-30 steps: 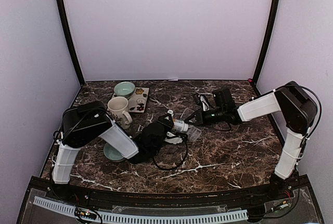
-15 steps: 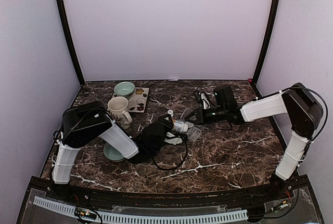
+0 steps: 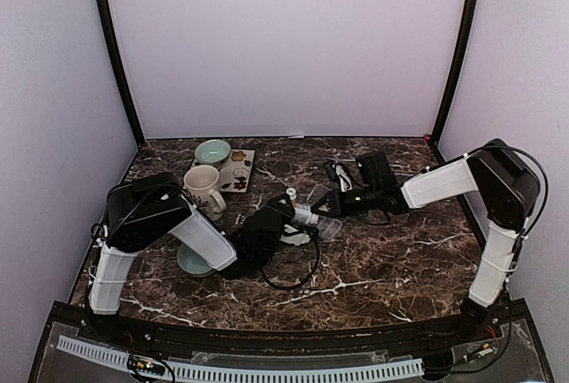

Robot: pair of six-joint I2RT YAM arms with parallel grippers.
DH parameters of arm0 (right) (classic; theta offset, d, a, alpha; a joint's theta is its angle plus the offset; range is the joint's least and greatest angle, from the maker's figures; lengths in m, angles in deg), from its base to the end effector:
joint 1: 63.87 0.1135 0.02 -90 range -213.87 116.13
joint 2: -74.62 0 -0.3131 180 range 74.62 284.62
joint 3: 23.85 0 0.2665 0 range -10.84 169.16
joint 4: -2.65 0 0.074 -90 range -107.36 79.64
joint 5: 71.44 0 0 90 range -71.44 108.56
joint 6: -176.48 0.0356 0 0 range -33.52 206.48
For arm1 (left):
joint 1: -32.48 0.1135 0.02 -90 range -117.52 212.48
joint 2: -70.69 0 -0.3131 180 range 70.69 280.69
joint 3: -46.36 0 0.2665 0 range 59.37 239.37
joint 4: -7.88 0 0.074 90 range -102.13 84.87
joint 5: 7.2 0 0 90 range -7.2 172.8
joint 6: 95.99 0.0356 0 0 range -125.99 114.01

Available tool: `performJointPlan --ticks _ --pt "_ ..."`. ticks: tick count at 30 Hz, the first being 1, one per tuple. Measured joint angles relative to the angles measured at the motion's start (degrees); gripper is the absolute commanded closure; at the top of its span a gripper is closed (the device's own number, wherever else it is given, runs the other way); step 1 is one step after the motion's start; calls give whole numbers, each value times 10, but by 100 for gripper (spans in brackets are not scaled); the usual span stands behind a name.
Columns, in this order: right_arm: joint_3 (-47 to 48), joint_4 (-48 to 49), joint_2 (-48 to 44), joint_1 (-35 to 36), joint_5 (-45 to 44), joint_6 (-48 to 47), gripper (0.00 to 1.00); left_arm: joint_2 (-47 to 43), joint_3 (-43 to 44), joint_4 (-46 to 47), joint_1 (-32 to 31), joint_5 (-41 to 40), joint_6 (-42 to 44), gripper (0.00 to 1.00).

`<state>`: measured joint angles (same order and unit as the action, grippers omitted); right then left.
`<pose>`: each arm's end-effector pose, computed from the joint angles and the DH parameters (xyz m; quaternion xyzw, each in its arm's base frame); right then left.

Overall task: Sort the pills into containers
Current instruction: Pour the pill into the compartment of the pill container.

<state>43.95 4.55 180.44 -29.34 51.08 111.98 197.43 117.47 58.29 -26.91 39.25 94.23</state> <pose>0.3181 0.2421 0.1893 -0.1938 0.8432 0.4337 0.2517 0.2539 -0.3809 0.1354 0.6308 0.3675 0.4752 0.4912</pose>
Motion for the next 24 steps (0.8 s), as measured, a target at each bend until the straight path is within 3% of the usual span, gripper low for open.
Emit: performJointPlan --ticks 9,24 --pt "3 -55 -39 7 -26 -16 93 0 0 3 0 4 1 100" --pt "0 -48 -74 7 -40 -16 93 0 1 4 0 -12 -31 100"
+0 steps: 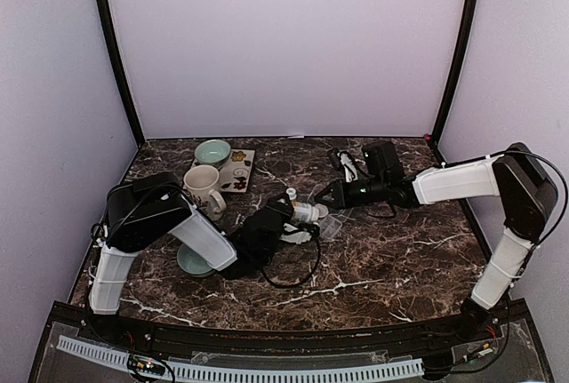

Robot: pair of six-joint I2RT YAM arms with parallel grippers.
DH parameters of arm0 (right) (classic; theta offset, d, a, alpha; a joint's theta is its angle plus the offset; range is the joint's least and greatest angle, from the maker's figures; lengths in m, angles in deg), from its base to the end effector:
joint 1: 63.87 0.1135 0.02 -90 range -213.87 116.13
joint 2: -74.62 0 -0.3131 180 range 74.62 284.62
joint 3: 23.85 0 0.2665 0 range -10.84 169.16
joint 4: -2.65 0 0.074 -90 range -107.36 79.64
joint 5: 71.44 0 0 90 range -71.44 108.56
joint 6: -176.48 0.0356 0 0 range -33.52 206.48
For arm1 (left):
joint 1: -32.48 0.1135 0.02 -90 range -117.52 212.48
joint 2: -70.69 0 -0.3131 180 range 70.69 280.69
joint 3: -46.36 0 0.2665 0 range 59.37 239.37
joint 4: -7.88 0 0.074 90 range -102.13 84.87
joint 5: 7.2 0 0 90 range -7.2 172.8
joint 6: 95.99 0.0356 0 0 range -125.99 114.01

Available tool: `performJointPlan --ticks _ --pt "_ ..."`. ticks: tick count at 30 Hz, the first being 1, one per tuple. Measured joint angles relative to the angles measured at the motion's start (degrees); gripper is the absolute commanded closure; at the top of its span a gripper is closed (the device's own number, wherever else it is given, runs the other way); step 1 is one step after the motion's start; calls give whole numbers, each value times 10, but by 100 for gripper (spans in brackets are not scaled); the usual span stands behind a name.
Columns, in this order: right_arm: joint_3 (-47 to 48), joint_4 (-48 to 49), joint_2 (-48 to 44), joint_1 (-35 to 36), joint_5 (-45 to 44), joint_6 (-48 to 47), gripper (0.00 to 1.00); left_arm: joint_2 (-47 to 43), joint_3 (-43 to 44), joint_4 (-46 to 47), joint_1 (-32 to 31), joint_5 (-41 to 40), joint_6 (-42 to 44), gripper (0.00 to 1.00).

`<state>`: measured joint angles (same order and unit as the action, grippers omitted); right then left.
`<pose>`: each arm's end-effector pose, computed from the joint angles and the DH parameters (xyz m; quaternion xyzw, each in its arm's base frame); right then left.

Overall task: Sort the pills into containers
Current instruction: Pour the pill into the compartment of the pill container.

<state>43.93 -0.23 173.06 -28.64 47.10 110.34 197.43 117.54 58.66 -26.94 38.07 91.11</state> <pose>0.3030 0.2348 0.2291 -0.2006 0.8381 0.4150 0.2917 0.2540 -0.3807 0.1363 0.6140 0.3907 0.4672 0.5021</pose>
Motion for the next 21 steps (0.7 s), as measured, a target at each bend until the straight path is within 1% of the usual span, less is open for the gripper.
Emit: performJointPlan --ticks 14,21 --pt "-8 5 -9 0 -15 0 93 -1 0 -1 0 -13 -46 100" --pt "-13 5 -34 0 -26 2 93 -14 0 -5 0 -14 -71 100"
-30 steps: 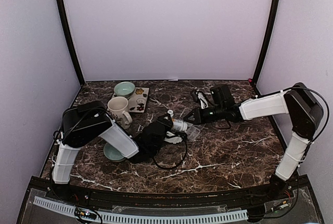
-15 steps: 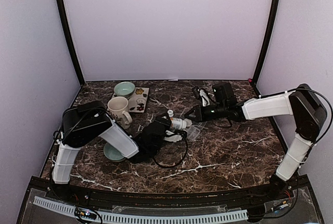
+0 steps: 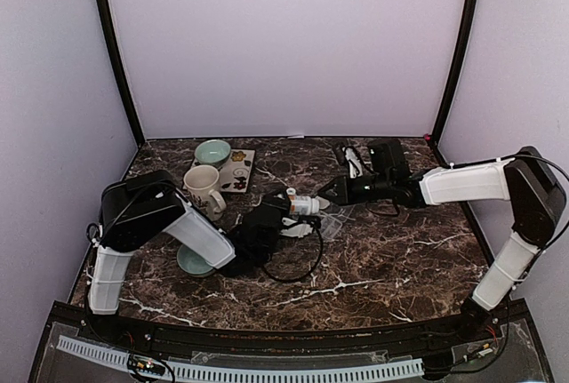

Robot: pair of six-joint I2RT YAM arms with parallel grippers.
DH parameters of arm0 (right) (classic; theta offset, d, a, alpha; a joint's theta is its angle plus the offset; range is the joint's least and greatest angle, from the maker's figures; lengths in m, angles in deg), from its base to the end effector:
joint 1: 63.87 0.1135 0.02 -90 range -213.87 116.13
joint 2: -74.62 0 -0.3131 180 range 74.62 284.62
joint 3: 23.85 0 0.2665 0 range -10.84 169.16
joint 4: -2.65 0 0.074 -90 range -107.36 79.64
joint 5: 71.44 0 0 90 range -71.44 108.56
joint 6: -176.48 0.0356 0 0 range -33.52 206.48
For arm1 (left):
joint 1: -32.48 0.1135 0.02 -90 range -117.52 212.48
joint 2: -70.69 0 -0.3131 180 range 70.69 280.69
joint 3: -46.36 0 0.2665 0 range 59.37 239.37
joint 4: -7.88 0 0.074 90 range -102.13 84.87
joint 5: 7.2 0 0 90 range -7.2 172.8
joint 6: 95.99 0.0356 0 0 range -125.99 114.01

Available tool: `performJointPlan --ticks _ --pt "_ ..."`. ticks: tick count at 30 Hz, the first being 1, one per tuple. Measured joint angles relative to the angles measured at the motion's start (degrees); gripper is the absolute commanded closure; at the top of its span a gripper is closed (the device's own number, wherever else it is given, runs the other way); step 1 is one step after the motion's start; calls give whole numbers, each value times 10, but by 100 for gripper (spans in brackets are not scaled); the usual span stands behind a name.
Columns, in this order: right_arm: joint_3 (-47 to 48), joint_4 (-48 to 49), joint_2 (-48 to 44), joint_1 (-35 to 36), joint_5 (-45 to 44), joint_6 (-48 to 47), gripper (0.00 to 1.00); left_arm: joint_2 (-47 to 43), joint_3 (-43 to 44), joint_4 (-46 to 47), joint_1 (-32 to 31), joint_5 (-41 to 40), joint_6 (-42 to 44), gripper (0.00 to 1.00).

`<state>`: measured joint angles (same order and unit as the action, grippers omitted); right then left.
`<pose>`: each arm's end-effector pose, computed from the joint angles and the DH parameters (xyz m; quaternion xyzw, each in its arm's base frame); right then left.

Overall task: Sort the pills into containers
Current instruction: Pour the pill into the compartment of the pill container, then close the lid of the pill bottle on the pill bottle.

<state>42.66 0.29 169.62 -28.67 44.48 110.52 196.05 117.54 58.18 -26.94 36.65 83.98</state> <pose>0.2954 0.2275 0.2439 -0.1926 0.8328 0.4073 0.3217 0.2539 -0.3792 0.1461 0.5777 0.4355 0.4417 0.5305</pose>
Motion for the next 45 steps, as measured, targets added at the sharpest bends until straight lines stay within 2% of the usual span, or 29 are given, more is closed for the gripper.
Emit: performJointPlan --ticks 11,21,27,34,45 --pt "-13 1 -38 -1 -27 5 85 -64 -10 -21 0 3 -66 100" --pt "-28 12 -118 -4 -45 19 68 -119 -49 -75 1 21 -144 100" --pt "-46 13 -162 -4 -59 26 62 -154 -67 -104 4 37 -194 100" --pt "-76 38 -180 -19 -59 46 60 -217 -98 -140 7 80 -261 100" --pt "-108 138 -178 -41 3 121 58 -315 -134 -225 11 183 -373 100"
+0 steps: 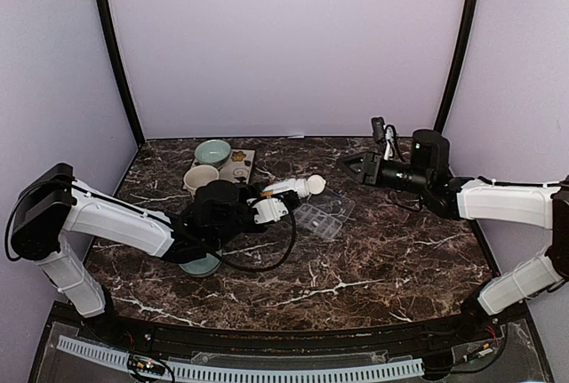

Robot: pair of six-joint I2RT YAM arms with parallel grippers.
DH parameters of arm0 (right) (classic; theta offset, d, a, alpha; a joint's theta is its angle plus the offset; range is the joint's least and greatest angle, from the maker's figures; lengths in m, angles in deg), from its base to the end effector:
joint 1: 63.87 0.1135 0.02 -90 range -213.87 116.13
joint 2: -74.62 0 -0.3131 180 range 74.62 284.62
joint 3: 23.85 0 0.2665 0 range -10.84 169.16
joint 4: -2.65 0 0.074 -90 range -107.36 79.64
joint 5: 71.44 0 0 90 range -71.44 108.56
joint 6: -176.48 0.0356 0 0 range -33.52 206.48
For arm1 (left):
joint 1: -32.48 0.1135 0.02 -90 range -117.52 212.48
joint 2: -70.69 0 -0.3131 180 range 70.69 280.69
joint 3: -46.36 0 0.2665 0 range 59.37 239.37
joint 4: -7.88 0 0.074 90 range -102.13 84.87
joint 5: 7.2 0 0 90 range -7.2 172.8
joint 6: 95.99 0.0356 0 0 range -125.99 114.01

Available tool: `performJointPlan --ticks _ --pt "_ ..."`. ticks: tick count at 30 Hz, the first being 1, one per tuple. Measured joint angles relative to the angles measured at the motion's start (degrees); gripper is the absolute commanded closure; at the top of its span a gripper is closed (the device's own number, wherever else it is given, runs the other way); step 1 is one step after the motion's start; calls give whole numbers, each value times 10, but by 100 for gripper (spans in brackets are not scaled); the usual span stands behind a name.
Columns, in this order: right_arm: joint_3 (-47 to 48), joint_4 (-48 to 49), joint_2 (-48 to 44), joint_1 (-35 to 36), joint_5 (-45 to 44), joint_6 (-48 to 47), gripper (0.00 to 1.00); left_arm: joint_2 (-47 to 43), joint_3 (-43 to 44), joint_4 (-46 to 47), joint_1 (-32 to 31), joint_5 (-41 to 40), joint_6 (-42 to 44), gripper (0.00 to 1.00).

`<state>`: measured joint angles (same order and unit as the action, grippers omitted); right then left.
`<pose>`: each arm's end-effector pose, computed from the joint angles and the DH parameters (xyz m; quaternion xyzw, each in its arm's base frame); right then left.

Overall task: Sort the pills into containers
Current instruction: Close the lid of the pill bottle on the pill bottle.

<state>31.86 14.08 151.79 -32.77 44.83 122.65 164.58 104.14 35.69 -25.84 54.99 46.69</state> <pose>0.2511 0.1699 0.3028 -0.1129 0.7519 0.4916 0.4246 0.2037 -0.2984 0.2536 0.5161 0.5454 0.1503 0.6431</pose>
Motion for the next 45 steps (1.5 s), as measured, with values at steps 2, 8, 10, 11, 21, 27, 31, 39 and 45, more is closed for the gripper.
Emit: performJointPlan --ticks 2,8,10,11,21,27,31,39,45 --pt "-2 25 4 0 15 17 58 -11 -1 -14 2 21 -18 100" --pt "-21 92 21 0 48 65 57 -27 -2 -56 11 78 -72 100" --pt "-29 106 23 0 54 79 57 -33 -2 -71 16 95 -90 100" --pt "-33 115 23 0 57 87 57 -37 -2 -78 20 104 -99 100" --pt "-73 219 38 0 85 164 53 -71 -2 -112 50 181 -176 100" --pt "-79 275 68 7 91 201 52 -77 -2 -125 63 221 -207 100" --pt "-79 306 89 19 93 223 52 -78 -2 -130 71 246 -225 100" --pt "-71 365 134 39 98 263 52 -87 -2 -141 78 280 -247 100" --pt "-57 400 152 47 99 283 52 -89 -2 -142 83 296 -257 100"
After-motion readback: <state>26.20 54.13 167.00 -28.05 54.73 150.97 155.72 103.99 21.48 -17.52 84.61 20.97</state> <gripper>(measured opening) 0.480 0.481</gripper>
